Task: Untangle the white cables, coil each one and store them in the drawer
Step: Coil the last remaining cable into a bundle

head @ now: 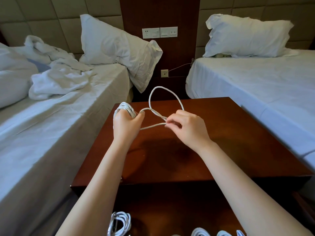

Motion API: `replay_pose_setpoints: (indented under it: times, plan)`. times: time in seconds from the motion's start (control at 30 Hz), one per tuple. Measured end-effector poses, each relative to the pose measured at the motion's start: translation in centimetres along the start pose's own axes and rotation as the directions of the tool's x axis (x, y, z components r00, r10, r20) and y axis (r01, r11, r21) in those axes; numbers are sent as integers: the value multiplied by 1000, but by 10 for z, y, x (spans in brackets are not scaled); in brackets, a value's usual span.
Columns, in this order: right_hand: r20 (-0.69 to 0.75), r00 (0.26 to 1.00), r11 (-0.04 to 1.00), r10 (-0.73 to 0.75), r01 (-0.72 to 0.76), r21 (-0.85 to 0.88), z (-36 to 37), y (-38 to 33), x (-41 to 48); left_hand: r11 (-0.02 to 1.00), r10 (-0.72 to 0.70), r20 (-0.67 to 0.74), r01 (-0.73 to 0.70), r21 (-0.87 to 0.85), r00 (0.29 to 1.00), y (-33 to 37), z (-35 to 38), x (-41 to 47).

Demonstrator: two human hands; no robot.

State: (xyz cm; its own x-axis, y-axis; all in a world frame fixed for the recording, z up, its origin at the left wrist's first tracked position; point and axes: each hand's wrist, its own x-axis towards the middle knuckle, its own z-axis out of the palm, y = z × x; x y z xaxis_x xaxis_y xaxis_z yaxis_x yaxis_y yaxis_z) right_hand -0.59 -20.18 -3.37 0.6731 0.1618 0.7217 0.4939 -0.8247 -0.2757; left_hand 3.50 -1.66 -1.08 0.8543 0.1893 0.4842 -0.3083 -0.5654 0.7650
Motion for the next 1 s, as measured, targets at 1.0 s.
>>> replay_pose_setpoints:
  times: [1.0]
  plan:
    - [153,923,933,352,-333,-138,-12,-7,9,994,42,81,-33,-104,996,24,0,-10]
